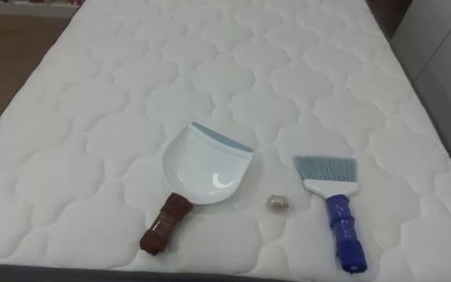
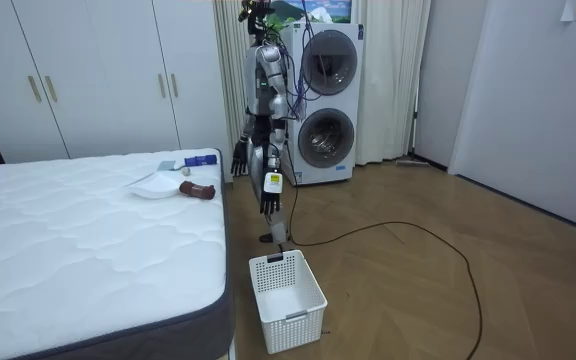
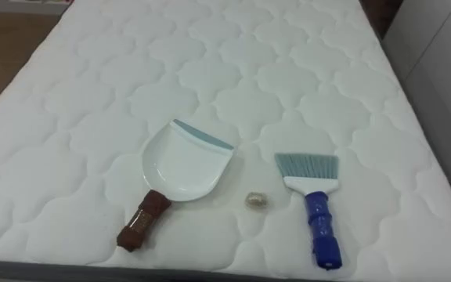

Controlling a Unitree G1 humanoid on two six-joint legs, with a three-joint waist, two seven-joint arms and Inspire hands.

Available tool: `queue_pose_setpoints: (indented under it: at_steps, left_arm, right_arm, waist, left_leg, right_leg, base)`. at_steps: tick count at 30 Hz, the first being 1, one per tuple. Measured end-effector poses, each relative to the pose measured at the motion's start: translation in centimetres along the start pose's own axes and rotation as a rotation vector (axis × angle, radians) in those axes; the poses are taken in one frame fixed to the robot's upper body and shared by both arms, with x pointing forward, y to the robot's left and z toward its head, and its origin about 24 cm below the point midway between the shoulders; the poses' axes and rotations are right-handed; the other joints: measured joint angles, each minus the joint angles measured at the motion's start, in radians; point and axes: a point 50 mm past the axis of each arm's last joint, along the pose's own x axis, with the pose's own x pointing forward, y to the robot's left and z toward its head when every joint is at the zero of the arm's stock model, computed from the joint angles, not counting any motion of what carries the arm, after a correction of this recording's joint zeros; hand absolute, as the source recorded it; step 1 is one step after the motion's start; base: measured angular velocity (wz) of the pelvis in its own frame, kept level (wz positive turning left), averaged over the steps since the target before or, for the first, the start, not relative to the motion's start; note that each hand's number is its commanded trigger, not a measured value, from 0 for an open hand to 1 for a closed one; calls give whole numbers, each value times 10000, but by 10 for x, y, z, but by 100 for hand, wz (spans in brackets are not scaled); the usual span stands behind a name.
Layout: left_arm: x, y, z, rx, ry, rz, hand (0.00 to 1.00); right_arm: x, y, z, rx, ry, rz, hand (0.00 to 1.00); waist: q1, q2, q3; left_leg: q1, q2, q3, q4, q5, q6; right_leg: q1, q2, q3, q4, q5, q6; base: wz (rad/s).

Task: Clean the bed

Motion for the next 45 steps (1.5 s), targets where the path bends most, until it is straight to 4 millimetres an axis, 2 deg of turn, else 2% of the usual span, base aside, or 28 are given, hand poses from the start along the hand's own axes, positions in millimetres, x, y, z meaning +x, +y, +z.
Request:
queue_pose_setpoints:
  at_steps: [10,19,21,25,30,33,41,45]
  left_arm:
    - [1,1,3,20,-57,-246,0]
    - [3,2,28,1391,-1337,832,0]
    - [2,4,37,1444,-1809,1287,0]
    - [2,6,56,1732,-2678,1810,0]
    - [-7,7,97,1879,-4872,2656,0]
    - [-13,6,113,1894,-5822,3007,0]
    - [-29,-3,147,1830,-7629,2917,0]
    - [-34,-2,157,2106,-8258,3007,0]
  right_arm:
    - [0,0,-1,131,24,41,0]
    - [-1,0,-5,811,32,-12,0]
    - [-1,-1,-4,849,-38,-21,0]
    - [-1,0,-4,847,-33,-4,0]
    - [-1,-1,-2,819,-93,-27,0]
    - [-1,-3,-1,778,-203,-84,0]
    - [-1,-6,2,783,-358,-139,0]
    - [-2,-8,4,753,-450,-296,0]
  waist:
    - [8,-4,25]
    - [-72,-41,30]
    - [-227,-41,30]
    - [-245,-35,32]
    - [-269,-9,19]
    - [-349,37,-12]
    - [-590,131,5]
    - [-781,141,5]
  left_leg:
    - [-179,-25,-244,111,0,-1]
    - [-178,-30,-256,119,2,-2]
    - [-204,-42,-303,137,5,-2]
    - [-208,-43,-295,147,4,-1]
    - [-179,-46,-303,135,5,-1]
    - [-160,-46,-306,129,6,1]
    - [-142,-42,-308,152,11,0]
    - [-154,-40,-239,158,11,1]
  right_leg:
    - [-86,-17,-241,-14,-3,3]
    - [-9,-18,-235,-22,-7,10]
    - [-5,-20,-262,-22,-8,11]
    - [-31,-19,-245,-20,-8,11]
    - [-43,-19,-243,-23,-8,11]
    - [-52,-19,-219,-16,-8,11]
    - [-35,-17,-200,-17,-8,11]
    - [-90,0,51,-14,-8,11]
  base:
    - [7]
    - [0]
    - [6]
    - [0]
    - [0]
    - [0]
    - [0]
    - [-7]
